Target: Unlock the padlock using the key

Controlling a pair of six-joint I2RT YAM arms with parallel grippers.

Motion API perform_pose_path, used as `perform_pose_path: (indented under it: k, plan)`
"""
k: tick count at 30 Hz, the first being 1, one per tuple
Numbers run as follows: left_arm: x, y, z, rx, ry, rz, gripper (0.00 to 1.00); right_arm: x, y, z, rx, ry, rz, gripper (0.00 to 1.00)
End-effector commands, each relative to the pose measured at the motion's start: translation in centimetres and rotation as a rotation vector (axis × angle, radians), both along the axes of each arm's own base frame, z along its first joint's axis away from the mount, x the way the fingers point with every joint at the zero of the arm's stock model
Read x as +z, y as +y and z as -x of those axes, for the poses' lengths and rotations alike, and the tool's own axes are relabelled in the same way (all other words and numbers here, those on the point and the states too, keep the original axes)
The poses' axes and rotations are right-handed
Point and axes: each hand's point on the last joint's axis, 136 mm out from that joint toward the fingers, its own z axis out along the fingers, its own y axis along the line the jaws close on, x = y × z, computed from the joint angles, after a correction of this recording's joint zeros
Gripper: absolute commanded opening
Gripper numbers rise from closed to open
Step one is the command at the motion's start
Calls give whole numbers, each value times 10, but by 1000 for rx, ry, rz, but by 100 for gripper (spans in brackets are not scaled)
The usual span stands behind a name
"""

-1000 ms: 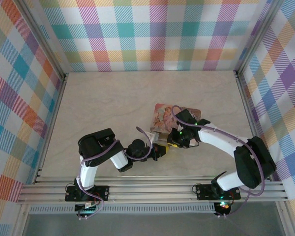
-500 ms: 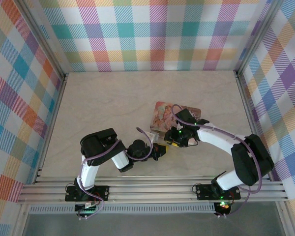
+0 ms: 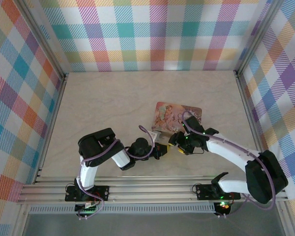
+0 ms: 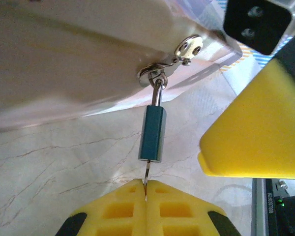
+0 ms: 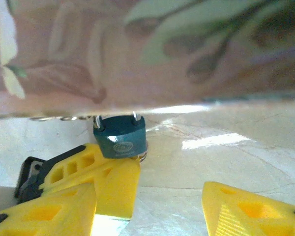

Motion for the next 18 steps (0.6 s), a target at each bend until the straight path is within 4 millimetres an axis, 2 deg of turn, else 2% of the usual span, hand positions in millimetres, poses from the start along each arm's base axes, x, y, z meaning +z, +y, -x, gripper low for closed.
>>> perform_pose_path:
  k: [1,11,18]
  plan:
    - [-1,-1,13,-46,24,-32,0,-6,-3,1,-59,1,-6,59]
    - [17,-4,17,-61,54,21,0,-3,11,-13,-28,-85,-54,59]
    - [30,-6,17,-66,57,54,0,-12,15,-8,-8,-51,-45,57]
